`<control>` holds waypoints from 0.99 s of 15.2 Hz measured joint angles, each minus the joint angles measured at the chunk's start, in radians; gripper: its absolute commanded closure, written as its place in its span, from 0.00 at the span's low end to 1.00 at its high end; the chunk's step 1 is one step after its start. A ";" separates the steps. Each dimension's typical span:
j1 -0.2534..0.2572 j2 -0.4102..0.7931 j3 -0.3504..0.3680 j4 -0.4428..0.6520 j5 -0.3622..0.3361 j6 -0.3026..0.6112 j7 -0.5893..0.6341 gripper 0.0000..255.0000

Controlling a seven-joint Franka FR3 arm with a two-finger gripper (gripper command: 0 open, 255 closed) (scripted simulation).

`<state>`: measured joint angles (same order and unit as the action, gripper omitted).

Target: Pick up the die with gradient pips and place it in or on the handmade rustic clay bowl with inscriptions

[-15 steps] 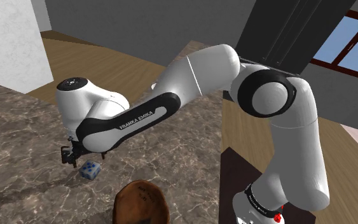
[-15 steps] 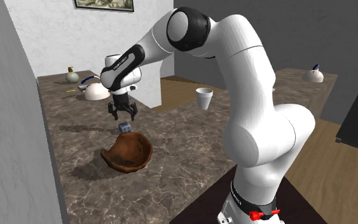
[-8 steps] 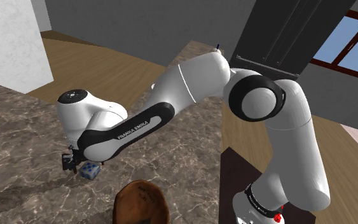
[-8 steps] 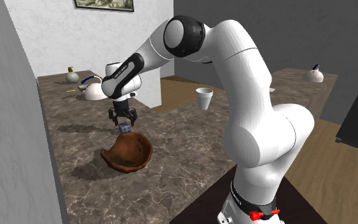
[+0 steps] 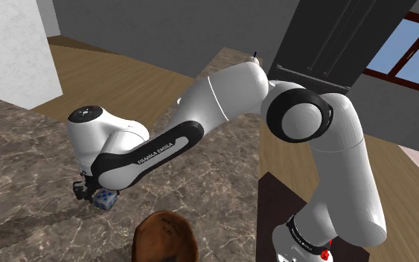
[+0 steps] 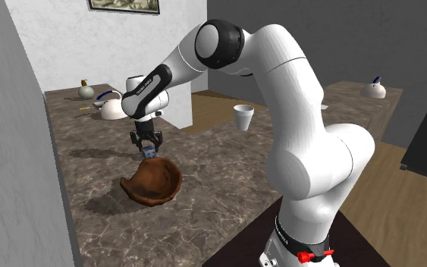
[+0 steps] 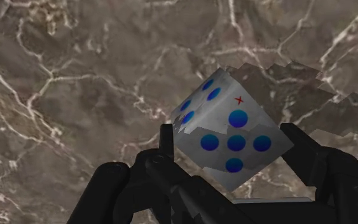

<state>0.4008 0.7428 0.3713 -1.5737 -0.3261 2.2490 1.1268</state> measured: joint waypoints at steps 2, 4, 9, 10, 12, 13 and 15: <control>0.000 -0.003 0.001 0.000 0.000 -0.001 0.000 1.00; 0.000 -0.003 0.001 0.002 0.000 -0.002 0.000 1.00; 0.001 -0.001 0.000 0.004 0.000 -0.001 0.000 1.00; -0.001 -0.005 0.002 0.001 0.001 -0.004 -0.001 1.00; -0.003 -0.017 0.006 0.000 0.006 -0.017 -0.003 1.00; -0.004 -0.024 0.008 0.002 0.009 -0.027 -0.005 1.00; -0.007 -0.041 0.013 0.003 0.015 -0.043 -0.008 1.00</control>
<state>0.3935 0.7019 0.3846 -1.5708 -0.3106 2.2056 1.1190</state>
